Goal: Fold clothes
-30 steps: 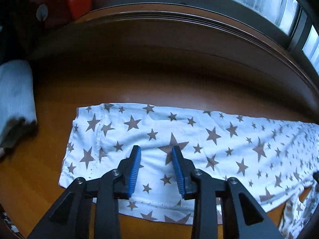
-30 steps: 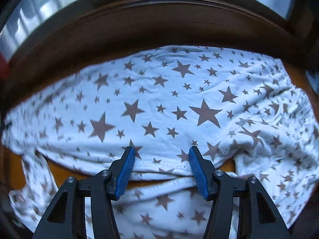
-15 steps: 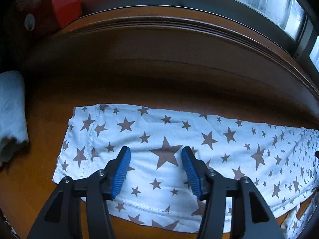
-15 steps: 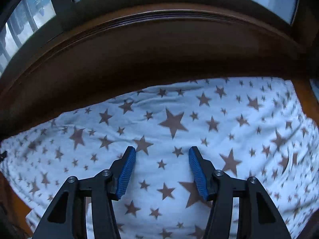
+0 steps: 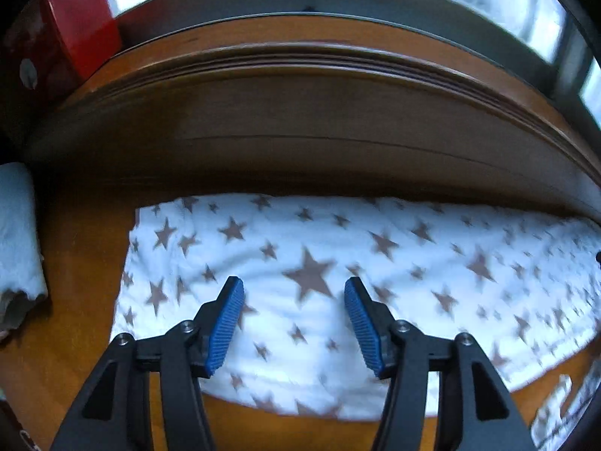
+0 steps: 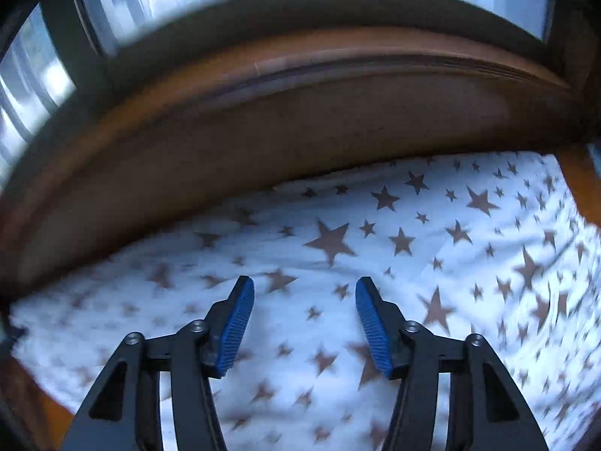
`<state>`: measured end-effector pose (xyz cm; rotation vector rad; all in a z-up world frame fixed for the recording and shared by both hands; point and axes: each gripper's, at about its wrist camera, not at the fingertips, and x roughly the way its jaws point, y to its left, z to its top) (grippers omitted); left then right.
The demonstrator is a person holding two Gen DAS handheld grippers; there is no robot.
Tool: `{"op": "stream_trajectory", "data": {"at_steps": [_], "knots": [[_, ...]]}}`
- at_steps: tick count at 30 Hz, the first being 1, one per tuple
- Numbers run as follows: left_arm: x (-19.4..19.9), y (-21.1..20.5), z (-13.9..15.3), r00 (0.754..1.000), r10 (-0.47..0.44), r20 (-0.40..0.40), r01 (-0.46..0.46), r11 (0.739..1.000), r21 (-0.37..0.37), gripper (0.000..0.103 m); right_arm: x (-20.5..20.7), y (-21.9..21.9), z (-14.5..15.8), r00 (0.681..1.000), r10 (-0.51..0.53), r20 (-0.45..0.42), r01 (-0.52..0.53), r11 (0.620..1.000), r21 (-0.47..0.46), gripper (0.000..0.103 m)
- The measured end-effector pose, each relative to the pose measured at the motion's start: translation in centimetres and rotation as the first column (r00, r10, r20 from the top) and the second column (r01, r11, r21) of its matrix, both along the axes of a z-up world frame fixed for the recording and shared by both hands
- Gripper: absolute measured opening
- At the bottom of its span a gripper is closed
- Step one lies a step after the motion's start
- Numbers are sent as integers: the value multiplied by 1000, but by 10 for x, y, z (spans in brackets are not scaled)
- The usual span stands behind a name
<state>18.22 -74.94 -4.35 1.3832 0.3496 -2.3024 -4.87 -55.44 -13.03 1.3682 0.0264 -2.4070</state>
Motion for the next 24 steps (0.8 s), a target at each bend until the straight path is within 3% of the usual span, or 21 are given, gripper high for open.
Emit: {"op": "stream_trajectory", "data": {"at_steps": [4,9,12,15,18,24], "knots": [[29,29,19,995,-91,-37,90,996,-25,53,59,34,36,997,53,-64,-59,993,-105,56],[70,70,38,983,-174,-66,170,983,-65,53,117,72,57,983,157,-92,-172,966,-192,56],[87,80,46,982,-171,-75,165,982,-88,53,125,87,75,971,226,-77,-239,915,-325,57],[99,93,58,988,-130,-79,122,987,-102,53,127,69,76,949,309,-56,-300,842,-448,57],[121,103,70,994,-61,-92,51,993,-105,53,144,43,76,901,428,-76,-408,773,-487,57],[171,137,84,993,-25,-114,23,1000,-19,53,207,18,86,756,643,-123,-630,662,-406,57]]}}
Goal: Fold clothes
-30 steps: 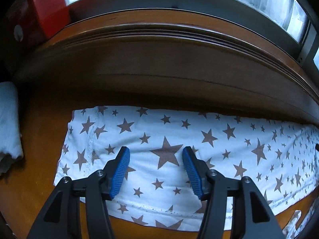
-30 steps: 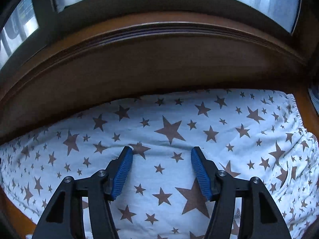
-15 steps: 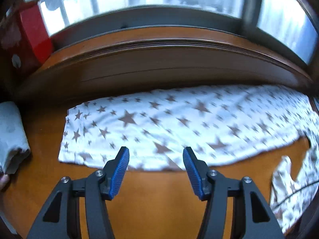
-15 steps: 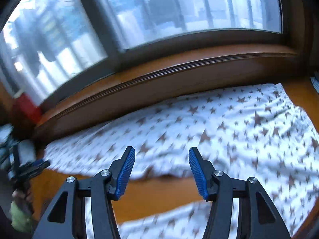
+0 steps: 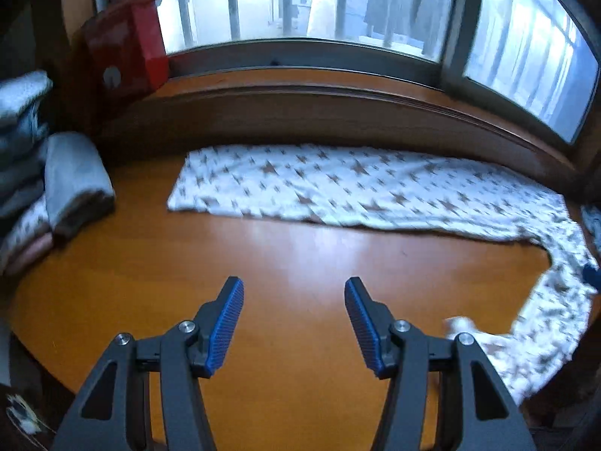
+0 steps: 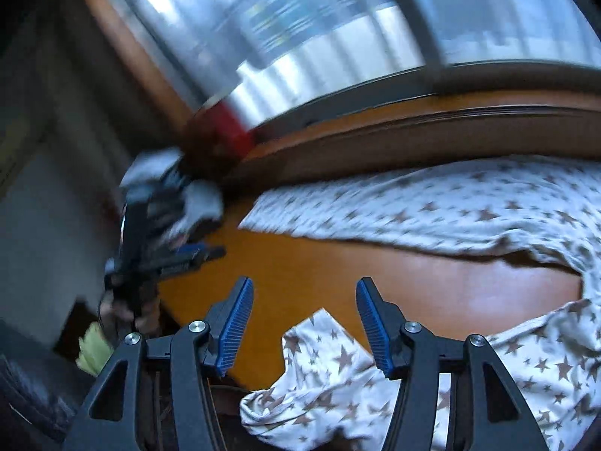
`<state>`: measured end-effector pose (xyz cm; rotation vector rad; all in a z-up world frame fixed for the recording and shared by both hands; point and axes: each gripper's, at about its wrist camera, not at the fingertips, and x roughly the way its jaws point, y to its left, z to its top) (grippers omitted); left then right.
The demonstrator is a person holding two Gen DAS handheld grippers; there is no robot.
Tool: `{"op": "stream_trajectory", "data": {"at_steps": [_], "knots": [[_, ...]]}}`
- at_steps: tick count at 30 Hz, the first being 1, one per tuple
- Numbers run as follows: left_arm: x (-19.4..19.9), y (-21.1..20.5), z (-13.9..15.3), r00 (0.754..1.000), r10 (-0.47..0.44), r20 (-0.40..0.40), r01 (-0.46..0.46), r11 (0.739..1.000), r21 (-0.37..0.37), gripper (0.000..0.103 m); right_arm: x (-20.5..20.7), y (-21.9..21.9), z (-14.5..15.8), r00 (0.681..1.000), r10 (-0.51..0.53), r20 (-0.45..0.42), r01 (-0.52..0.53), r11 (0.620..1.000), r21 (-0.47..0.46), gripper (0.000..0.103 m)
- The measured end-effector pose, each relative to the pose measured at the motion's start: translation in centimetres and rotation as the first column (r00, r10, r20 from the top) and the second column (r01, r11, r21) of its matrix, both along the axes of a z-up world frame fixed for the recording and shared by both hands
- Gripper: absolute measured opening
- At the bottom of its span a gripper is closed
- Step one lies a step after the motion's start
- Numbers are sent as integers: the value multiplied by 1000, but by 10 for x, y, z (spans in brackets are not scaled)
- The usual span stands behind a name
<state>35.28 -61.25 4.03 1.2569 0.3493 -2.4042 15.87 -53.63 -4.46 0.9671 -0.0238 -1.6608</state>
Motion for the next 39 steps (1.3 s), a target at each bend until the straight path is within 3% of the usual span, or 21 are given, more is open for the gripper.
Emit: {"op": "stream_trajectory", "data": {"at_steps": [3,8,14,17,20,22,24,26,28,31,36,39], "knots": [[4,33,-7,999,-49,9,48,997,61,53,14,12,-5,999,33,-8,-32,999,24,57],[-5,93,-32,985,-163,60,154,980,127,53,5,56,-35,995,-100,-3,99,986,135,57],[-25,145,-72,946,-254,201,241,967,88,53,-1,105,-68,962,-269,-41,270,926,265,57],[-27,154,-86,936,-252,248,239,968,80,53,-2,115,-83,946,-318,-64,322,894,311,57],[-25,157,-88,938,-244,246,242,970,38,60,-4,114,-99,937,-339,-81,345,870,351,57],[-24,157,-89,943,-231,240,234,972,16,66,-8,113,-105,936,-343,-79,348,868,354,57],[-23,156,-90,948,-214,234,223,975,-11,80,-13,110,-110,934,-348,-79,353,868,350,57],[-23,150,-90,954,-191,229,206,978,-41,84,-19,107,-111,931,-357,-80,362,865,347,57],[-23,141,-88,960,-166,225,183,981,-58,85,-28,103,-111,924,-373,-89,380,857,348,57],[-26,117,-83,965,-106,239,145,978,-152,85,-43,91,-111,908,-393,-145,418,828,373,57],[-36,58,-84,964,45,261,39,952,-305,85,-64,68,-115,872,-393,-291,486,758,434,57],[-38,18,-84,950,150,274,-41,928,-369,85,-76,64,-118,858,-404,-317,510,741,436,58]]}}
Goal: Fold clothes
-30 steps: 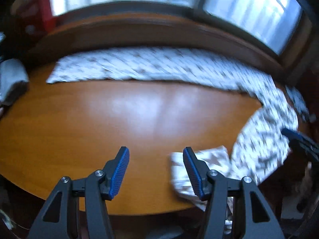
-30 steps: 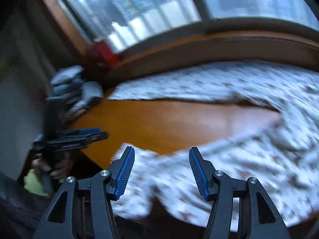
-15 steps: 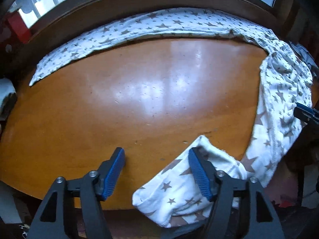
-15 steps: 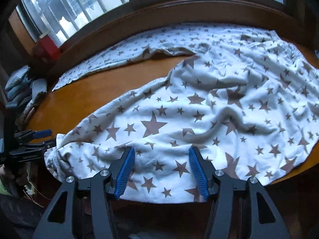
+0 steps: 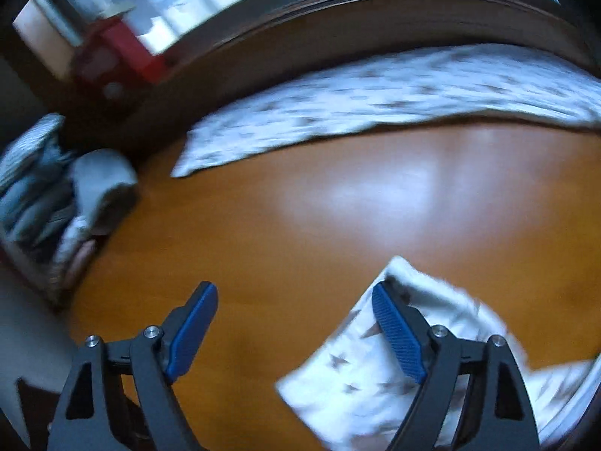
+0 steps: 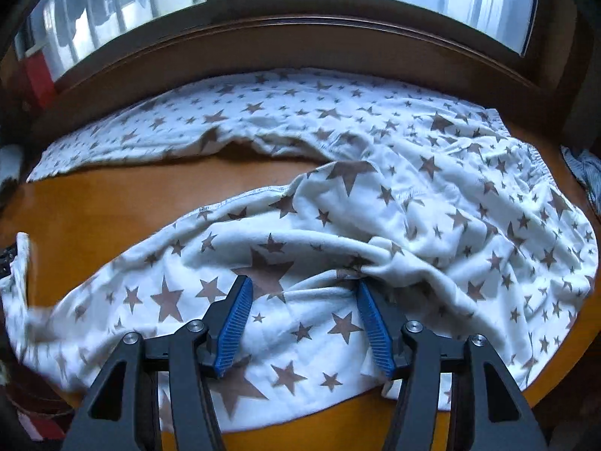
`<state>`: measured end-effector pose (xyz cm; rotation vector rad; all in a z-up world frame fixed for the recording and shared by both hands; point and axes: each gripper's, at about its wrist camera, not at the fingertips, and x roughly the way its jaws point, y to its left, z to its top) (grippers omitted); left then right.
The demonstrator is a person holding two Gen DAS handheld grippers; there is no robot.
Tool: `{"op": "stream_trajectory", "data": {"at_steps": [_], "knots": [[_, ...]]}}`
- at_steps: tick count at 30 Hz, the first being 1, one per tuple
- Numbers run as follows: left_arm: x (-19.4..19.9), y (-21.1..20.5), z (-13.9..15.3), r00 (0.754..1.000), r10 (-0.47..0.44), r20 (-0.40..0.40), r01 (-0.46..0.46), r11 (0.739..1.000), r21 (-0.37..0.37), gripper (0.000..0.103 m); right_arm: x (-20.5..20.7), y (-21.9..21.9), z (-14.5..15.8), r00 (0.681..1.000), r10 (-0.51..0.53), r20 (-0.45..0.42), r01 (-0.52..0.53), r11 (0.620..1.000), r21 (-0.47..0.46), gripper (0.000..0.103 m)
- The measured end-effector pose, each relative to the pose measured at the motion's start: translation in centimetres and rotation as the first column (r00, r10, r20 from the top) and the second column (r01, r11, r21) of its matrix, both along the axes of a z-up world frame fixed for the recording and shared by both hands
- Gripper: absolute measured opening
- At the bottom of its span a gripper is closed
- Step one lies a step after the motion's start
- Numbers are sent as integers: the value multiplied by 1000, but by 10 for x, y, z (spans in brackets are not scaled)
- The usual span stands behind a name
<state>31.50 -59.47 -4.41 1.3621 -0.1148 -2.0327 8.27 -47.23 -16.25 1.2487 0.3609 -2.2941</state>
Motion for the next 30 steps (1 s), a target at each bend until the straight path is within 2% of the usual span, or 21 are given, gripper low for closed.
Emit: {"op": "stream_trajectory", "data": {"at_steps": [4,9,10,12,15,18,20,23,26,28,30], "knots": [[6,-43,0,996,85,30,-85,996,-16,84,-15,2,0,999,-54,-4,54,999,-3,58],[29,-90,3,987,161,24,-163,984,66,84,-22,3,2,990,-141,16,141,990,6,58],[35,-96,6,987,160,-2,-158,982,104,83,-21,4,4,985,-170,32,170,985,2,58],[47,-103,17,990,110,-91,-93,981,171,83,-9,4,14,979,-198,42,200,979,-46,58],[60,-96,35,982,-30,-188,71,974,214,83,24,-4,34,979,-197,45,201,970,-138,58],[63,-86,43,955,-200,-217,245,947,205,83,77,-46,50,998,-49,46,57,975,-214,58],[61,-80,45,929,-298,-217,340,922,187,83,117,-91,57,995,96,-4,-95,978,-188,58],[61,-77,43,899,-384,-213,423,887,186,83,169,-162,50,951,304,-64,-310,943,-123,58],[65,-83,38,883,-414,-220,459,861,219,83,214,-228,39,871,481,-99,-487,872,-54,58],[70,-88,35,876,-422,-233,472,850,234,83,229,-258,29,835,542,-98,-546,838,-17,58],[77,-94,34,874,-413,-257,471,850,236,83,233,-274,22,820,564,-91,-567,824,4,58]]}}
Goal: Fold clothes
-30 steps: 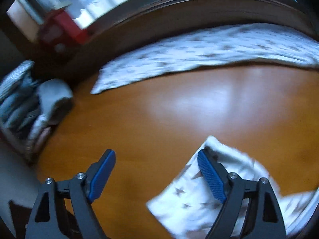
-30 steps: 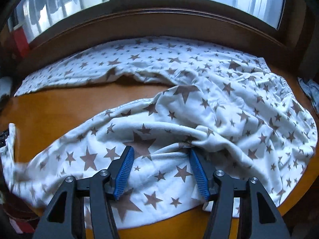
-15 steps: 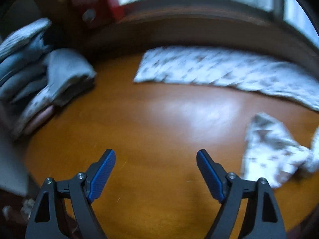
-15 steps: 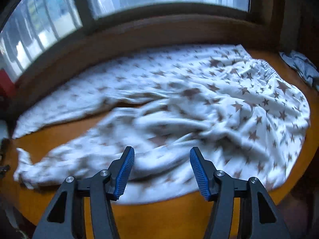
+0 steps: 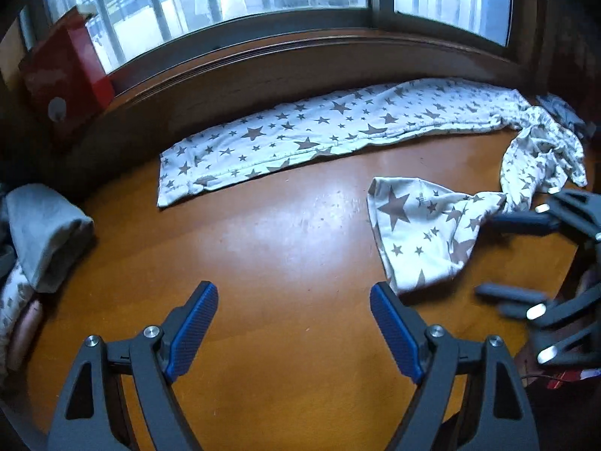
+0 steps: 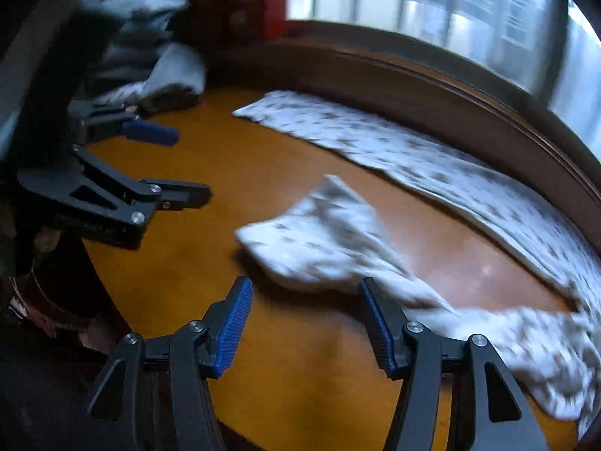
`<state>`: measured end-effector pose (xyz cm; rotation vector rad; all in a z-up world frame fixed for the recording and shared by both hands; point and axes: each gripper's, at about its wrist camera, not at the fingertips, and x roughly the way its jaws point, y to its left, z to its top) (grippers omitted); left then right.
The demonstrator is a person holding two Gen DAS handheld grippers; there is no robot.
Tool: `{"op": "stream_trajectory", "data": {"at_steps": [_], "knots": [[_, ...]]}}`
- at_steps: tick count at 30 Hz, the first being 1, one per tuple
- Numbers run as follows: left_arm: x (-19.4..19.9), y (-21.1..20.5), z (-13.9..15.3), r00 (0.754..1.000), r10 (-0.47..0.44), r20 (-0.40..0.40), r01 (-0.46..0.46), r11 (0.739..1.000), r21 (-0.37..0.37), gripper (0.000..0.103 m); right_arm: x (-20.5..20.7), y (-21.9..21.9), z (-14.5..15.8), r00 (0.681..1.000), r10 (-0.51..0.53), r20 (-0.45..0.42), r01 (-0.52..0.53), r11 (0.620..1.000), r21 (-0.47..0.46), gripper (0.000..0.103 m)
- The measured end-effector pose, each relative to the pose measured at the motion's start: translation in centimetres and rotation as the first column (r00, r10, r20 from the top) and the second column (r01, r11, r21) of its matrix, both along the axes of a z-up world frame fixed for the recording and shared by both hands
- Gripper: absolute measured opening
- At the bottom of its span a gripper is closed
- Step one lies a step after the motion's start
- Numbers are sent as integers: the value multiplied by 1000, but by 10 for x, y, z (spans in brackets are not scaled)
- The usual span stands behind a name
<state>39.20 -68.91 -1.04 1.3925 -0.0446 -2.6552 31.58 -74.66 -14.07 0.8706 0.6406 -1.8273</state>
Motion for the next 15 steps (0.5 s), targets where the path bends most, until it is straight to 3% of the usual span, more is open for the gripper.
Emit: {"op": "stream_trajectory", "data": {"at_steps": [4,6,8,9,13,15], "knots": [[12,-9,-4,1000,6,-13,-6,1000,-12,83,-9,-21,-14,1000,-13,-1,13,999,53,57],[14,-13,-6,1000,9,-4,-9,999,-39,83,-17,-24,-19,999,-39,11,38,997,60,51],[15,-17,-7,1000,9,-4,-10,999,-37,83,-23,-24,-20,997,-70,12,69,996,61,30],[15,-20,-7,1000,10,-9,-11,1000,-29,83,-24,-23,-18,997,-74,18,73,995,61,11],[14,-31,-3,999,15,-31,-15,1000,0,83,-22,-14,-3,993,-36,110,33,999,31,9],[14,-34,0,999,16,-41,-16,1000,-7,83,-13,-6,18,980,57,188,-55,998,-21,9]]}}
